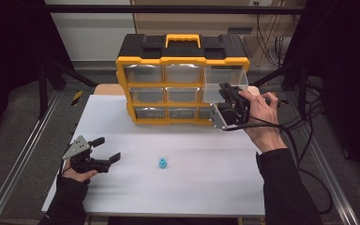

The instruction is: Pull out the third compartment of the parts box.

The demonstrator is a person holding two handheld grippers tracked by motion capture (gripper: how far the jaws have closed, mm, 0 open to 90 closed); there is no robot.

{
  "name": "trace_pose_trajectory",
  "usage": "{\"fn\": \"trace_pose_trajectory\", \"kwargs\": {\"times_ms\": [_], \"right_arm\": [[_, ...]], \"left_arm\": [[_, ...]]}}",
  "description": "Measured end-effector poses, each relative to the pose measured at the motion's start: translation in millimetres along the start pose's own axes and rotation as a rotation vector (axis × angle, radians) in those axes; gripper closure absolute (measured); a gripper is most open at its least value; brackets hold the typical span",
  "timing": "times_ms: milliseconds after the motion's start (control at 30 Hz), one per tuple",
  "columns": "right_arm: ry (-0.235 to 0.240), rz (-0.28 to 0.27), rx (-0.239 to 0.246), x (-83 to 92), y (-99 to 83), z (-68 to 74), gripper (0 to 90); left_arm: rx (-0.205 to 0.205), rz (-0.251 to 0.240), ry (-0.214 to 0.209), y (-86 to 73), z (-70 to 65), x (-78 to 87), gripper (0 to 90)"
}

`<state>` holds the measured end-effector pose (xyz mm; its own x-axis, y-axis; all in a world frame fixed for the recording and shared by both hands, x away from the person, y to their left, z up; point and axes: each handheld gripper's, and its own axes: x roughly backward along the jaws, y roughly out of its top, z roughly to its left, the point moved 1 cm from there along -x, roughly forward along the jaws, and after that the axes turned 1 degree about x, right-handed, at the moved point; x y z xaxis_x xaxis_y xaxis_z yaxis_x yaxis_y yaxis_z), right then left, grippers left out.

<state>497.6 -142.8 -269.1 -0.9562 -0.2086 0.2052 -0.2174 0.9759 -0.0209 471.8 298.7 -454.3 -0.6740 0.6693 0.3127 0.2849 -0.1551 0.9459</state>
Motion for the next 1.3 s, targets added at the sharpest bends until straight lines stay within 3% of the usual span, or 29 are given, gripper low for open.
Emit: {"fn": "trace_pose_trajectory", "kwargs": {"times_ms": [367,633,700,800,833,867,900,1033,1067,1133,1167,1200,1300], "right_arm": [[0.004,0.002,-0.004,0.9,-0.3,1.4,76.2],[0.019,-0.004,-0.070,1.2,-1.1,-0.8,74.8],[0.032,-0.012,-0.114,2.0,-1.4,-2.5,71.4],[0.035,-0.018,-0.132,2.7,-2.0,-2.8,67.8],[0.037,-0.025,-0.149,3.2,-2.7,-3.1,65.9],[0.042,-0.038,-0.200,3.6,-4.8,-3.5,61.6],[0.042,-0.038,-0.200,3.6,-4.8,-3.5,61.6],[0.048,-0.056,-0.285,4.5,-10.0,-4.3,50.7],[0.053,-0.072,-0.351,5.8,-13.2,-5.7,46.5],[0.061,-0.093,-0.421,6.8,-16.4,-7.0,41.7],[0.061,-0.093,-0.421,6.8,-16.4,-7.0,41.7],[0.070,-0.115,-0.497,7.5,-19.9,-7.9,36.7],[0.076,-0.118,-0.586,9.7,-23.5,-7.6,33.9]], "left_arm": [[0.000,0.000,0.000,0.0,0.1,0.0,2.8],[0.000,0.000,0.000,0.1,0.2,0.1,2.8],[0.000,0.000,0.000,0.0,0.1,0.0,2.8],[0.000,0.000,0.000,0.1,0.0,0.1,2.8],[0.000,-0.001,0.000,0.1,0.0,0.1,2.8],[0.000,-0.001,0.000,0.1,0.1,0.1,2.8],[0.000,-0.001,0.000,0.1,0.0,0.1,2.8],[0.000,0.000,0.000,0.0,0.1,0.0,2.8],[0.000,0.000,0.000,0.1,0.1,0.0,2.8],[0.001,-0.001,0.000,0.1,0.1,0.1,2.8],[0.001,-0.001,0.000,0.1,0.1,0.1,2.8],[0.000,-0.001,0.000,0.2,0.0,0.2,2.8],[0.000,-0.001,0.000,0.4,-0.1,0.3,2.8]]}}
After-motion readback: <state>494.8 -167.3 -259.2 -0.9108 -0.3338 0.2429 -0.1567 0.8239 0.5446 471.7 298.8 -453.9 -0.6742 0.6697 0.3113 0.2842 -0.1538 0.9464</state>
